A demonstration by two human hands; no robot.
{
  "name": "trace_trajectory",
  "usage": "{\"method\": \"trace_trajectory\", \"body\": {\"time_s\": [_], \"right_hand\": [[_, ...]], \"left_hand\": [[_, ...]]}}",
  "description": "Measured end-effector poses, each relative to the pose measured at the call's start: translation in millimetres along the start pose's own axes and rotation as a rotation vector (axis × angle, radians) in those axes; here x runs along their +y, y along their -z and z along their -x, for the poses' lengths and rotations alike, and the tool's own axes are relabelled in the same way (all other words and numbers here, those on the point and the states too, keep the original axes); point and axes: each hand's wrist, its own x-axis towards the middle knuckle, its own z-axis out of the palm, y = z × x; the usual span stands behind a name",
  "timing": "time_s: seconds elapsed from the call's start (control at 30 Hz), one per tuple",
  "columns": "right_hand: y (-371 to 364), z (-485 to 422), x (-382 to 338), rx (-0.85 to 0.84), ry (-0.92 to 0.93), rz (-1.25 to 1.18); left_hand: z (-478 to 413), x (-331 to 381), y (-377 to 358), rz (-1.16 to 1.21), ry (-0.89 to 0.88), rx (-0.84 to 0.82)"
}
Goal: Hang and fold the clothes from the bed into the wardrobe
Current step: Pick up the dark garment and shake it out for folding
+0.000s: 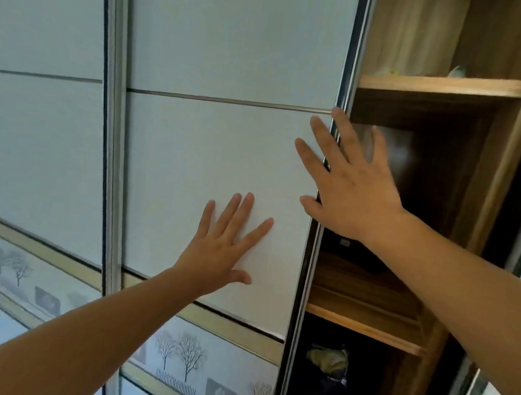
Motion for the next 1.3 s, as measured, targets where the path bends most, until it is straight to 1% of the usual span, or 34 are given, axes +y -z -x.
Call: {"method": "trace_trajectory", "body": {"time_s": [0.23, 0.67, 0.8, 1.07, 1.17, 1.3], "right_hand": [[20, 40, 32, -0.078, -0.03, 0.192], [41, 105, 82, -0.289, -0.125, 0.377], [45, 117, 91, -0.33, -0.133, 0.433], [50, 130, 99, -0.404, -0.113, 0.478], [50, 134, 99, -0.386, -0.107, 0.463], [52, 133, 94, -0.415, -0.157, 0.448]], "left_hand": [[-15, 46, 6, 0.011, -0.057, 0.014], [-43, 136, 27, 0.053, -0.078, -0.017], [-50, 156, 31, 0.064, -0.076, -0.009], [-55, 175, 37, 0.089, -0.072, 0.01], [-55, 177, 41, 0.092, -0.072, -0.017], [-50, 169, 47, 0.1, -0.114, -0.006]]}}
